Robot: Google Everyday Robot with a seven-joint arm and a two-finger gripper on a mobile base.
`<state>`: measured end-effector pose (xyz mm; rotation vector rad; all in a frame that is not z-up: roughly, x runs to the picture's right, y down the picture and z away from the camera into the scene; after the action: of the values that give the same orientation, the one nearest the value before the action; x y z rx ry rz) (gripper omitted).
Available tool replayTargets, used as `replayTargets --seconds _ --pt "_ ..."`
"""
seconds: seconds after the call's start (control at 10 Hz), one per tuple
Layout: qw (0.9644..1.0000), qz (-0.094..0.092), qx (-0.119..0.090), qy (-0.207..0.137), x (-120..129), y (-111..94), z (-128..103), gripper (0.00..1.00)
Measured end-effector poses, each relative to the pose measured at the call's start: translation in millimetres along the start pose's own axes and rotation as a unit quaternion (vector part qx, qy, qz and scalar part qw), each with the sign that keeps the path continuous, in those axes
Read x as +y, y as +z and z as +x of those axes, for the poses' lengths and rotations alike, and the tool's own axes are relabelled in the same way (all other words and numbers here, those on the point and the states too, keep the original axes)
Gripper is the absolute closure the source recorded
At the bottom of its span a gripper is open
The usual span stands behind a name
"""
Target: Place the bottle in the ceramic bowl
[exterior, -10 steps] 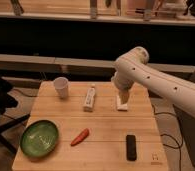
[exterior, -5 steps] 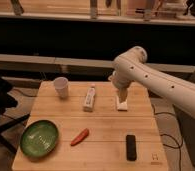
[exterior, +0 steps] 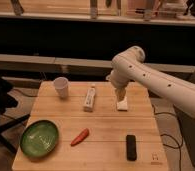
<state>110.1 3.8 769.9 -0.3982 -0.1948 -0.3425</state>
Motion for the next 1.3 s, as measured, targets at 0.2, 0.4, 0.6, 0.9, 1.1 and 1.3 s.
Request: replayTargets --seconds 0.2,0.4,0.6,0.9,1.1,1.3 --pt "1.0 0.003 -0.006 0.0 -2.1 4.3 0.0 0.2" --pt "0.9999 0.006 -0.012 -0.005 -5.6 9.2 -4.4 0.2" --pt "0.9998 0.008 -0.016 -0.007 -7.4 12.9 -5.2 0.2" --pt "0.9996 0.011 -0.022 -0.012 -9.7 20.6 -6.4 0.2" --pt "0.9995 0.011 -0.025 -0.018 -11.6 26.0 -8.3 0.2" --pt "0.9992 0.013 -0.027 -0.025 -13.5 31.6 -8.7 0.2"
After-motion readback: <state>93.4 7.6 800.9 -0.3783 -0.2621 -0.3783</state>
